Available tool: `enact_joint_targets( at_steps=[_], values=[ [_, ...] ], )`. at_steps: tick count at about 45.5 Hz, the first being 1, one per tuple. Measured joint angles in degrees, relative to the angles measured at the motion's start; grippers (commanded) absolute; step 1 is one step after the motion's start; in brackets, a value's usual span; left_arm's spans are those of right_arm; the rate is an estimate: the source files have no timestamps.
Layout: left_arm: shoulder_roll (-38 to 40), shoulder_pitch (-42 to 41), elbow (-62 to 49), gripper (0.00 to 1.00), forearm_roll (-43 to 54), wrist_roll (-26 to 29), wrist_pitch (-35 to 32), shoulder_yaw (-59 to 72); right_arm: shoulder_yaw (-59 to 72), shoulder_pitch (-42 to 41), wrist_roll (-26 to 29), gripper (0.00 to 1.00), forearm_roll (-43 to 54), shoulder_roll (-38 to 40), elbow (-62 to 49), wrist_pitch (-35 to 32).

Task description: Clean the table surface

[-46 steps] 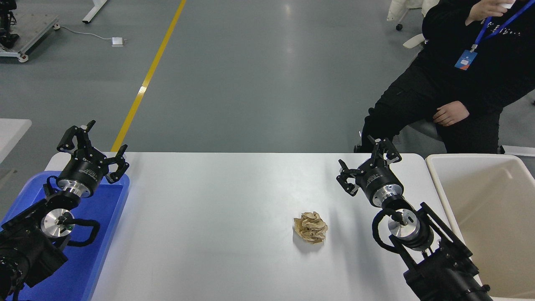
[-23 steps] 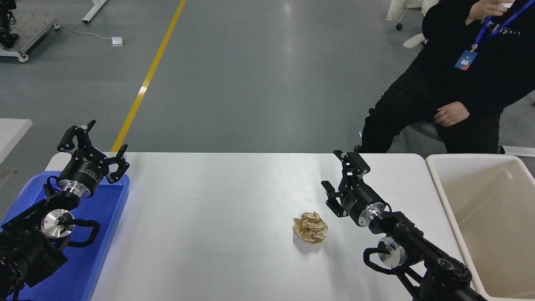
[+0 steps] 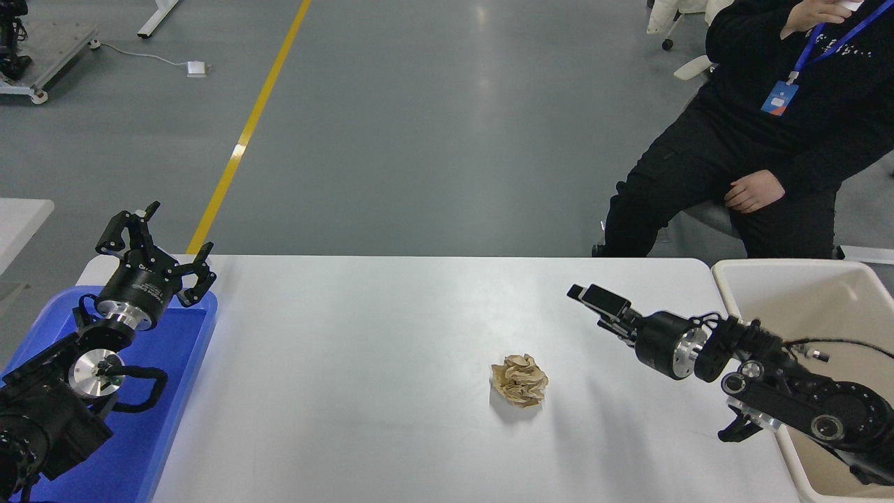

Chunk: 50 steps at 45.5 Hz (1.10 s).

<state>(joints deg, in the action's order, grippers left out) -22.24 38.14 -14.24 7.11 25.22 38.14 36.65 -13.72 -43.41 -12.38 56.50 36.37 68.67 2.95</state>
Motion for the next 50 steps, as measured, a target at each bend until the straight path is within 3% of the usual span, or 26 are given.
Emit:
enact_joint_targets(
  at_steps=[14,28,50],
  values=[
    [0.0,0.0,0.0,1.00,0.0,0.0,0.0,0.0,2.7,-4.6,4.3,1.00,-4.3,4.3,8.1,-1.2],
    [0.0,0.0,0.0,1.00,0.0,0.0,0.0,0.0,10.5,-6.9,10.2,1.00,4.9,4.0,10.1,-1.2],
    [0.0,0.0,0.0,1.00,0.0,0.0,0.0,0.0,21.0,-12.0,22.0,1.00,5.6,-9.0,4.2,-3.8]
  ],
)
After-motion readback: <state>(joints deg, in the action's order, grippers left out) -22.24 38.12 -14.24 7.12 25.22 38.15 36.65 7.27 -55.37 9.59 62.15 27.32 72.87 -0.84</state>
